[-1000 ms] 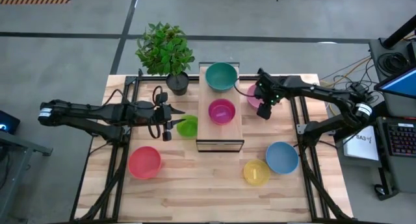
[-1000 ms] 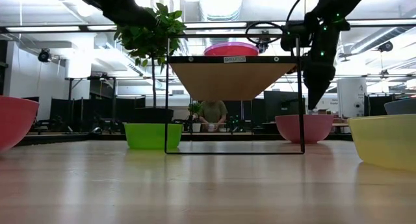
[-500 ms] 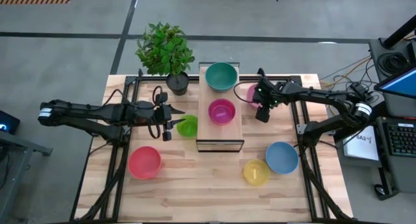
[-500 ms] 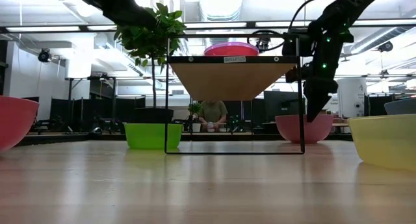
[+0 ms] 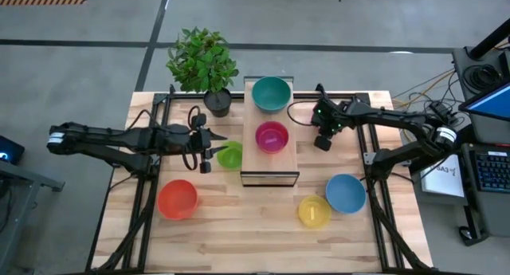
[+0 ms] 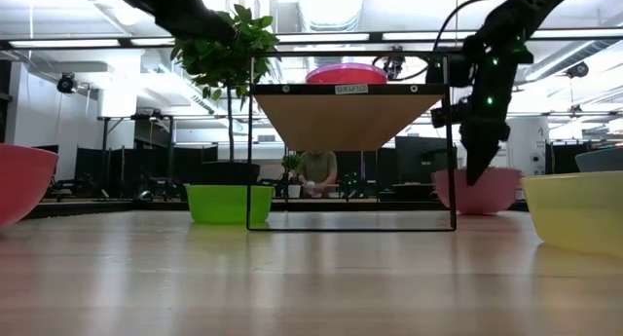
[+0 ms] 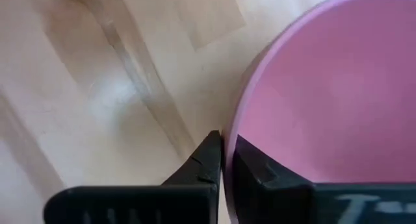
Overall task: Place and stack bowls onto a shelf
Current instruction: Stack the pink bowl into the blue bowl on the shelf, then stack the green transparent bowl into the purple transparent bowl on the shelf
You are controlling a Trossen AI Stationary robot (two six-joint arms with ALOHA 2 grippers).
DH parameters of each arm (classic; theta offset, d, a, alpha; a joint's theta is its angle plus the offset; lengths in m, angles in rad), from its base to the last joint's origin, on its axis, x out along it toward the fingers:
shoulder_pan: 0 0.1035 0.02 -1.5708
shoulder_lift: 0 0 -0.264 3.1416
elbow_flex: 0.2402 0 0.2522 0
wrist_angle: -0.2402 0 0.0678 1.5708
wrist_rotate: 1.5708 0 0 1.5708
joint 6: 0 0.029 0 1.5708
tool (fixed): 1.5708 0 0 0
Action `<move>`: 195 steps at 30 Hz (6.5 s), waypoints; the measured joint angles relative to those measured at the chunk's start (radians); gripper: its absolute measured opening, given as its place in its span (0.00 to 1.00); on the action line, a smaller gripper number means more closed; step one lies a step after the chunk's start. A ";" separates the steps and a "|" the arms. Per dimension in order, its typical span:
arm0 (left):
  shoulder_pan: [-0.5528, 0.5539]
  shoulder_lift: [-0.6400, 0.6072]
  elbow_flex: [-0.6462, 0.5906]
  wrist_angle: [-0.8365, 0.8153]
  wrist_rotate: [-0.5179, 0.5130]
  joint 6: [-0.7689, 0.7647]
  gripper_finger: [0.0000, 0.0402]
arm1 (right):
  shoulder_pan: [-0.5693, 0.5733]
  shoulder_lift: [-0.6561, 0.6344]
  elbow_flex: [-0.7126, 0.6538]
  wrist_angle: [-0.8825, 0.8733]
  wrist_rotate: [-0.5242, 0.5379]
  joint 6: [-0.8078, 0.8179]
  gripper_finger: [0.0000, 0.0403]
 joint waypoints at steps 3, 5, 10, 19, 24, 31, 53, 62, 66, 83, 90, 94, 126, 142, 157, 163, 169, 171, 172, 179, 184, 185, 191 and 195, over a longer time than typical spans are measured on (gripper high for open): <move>0.000 0.010 0.000 0.001 0.000 0.000 0.26 | 0.009 -0.020 0.078 -0.087 0.053 0.020 0.02; 0.000 0.014 0.000 0.001 0.000 0.003 0.26 | 0.016 -0.036 0.142 -0.137 0.105 0.020 0.02; 0.000 0.018 0.000 0.012 0.000 0.016 0.26 | 0.030 -0.055 0.328 -0.203 0.208 0.013 0.02; 0.000 0.018 0.000 0.020 0.000 0.019 0.26 | 0.114 0.005 0.595 -0.203 0.285 -0.071 0.02; 0.000 0.018 0.000 0.024 0.000 0.019 0.26 | 0.183 0.086 0.733 -0.196 0.284 -0.103 0.02; 0.000 0.018 0.000 0.025 0.000 0.019 0.26 | 0.254 0.242 0.926 -0.197 0.159 -0.164 0.02; 0.000 0.018 0.000 0.024 0.000 0.024 0.26 | 0.294 0.580 1.366 -0.544 0.092 -0.220 0.02; 0.000 0.018 0.000 0.023 0.000 0.024 0.26 | 0.292 0.576 1.366 -0.539 0.092 -0.200 0.13; 0.000 0.018 0.000 0.024 0.000 0.024 0.26 | 0.292 0.579 1.365 -0.534 0.092 -0.199 0.21; 0.000 0.018 0.000 0.020 0.001 0.018 0.26 | 0.277 0.528 1.354 -0.443 -0.111 -0.153 0.20; 0.000 0.018 0.000 0.013 0.001 0.018 0.26 | 0.236 0.451 1.194 -0.191 -0.229 -0.134 0.10; 0.000 0.018 0.000 0.013 0.001 0.018 0.26 | 0.210 0.398 1.004 0.011 -0.274 -0.112 0.03; 0.000 0.018 0.000 0.016 0.001 0.019 0.26 | 0.142 0.092 0.381 0.604 -0.296 0.018 0.02; 0.000 0.018 0.000 0.016 0.002 0.026 0.26 | -0.005 -0.063 0.050 0.858 -0.293 0.193 0.02; 0.000 0.018 0.000 -0.032 0.032 -0.152 0.26 | 0.214 -0.260 0.108 0.657 -0.338 0.214 0.02; -0.018 0.038 0.000 -0.211 0.226 -0.519 0.26 | 0.403 -0.321 0.037 0.637 -0.304 0.229 0.02; -0.118 0.100 0.014 -0.335 0.434 -0.884 0.23 | 0.566 -0.330 0.001 0.639 -0.257 0.212 0.02; -0.165 0.129 0.043 -0.386 0.452 -0.984 0.22 | 0.611 -0.323 -0.003 0.643 -0.220 0.211 0.02; -0.189 0.146 0.062 -0.409 0.452 -1.022 0.22 | 0.632 -0.323 -0.004 0.644 -0.204 0.211 0.02; -0.337 0.285 0.181 -0.552 0.418 -1.146 0.21 | 0.759 -0.298 -0.014 0.642 -0.087 0.243 0.02; -0.374 0.371 0.228 -0.587 0.414 -1.102 0.20 | 0.816 -0.274 -0.014 0.636 -0.030 0.406 0.02; -0.374 0.384 0.234 -0.593 0.414 -1.087 0.20 | 0.829 -0.274 -0.013 0.625 -0.030 0.439 0.02; -0.376 0.439 0.260 -0.590 0.310 -0.883 0.20 | 0.922 -0.268 -0.009 0.605 -0.032 0.532 0.02; -0.377 0.442 0.259 -0.585 0.161 -0.714 0.21 | 0.973 -0.272 -0.009 0.605 -0.030 0.545 0.02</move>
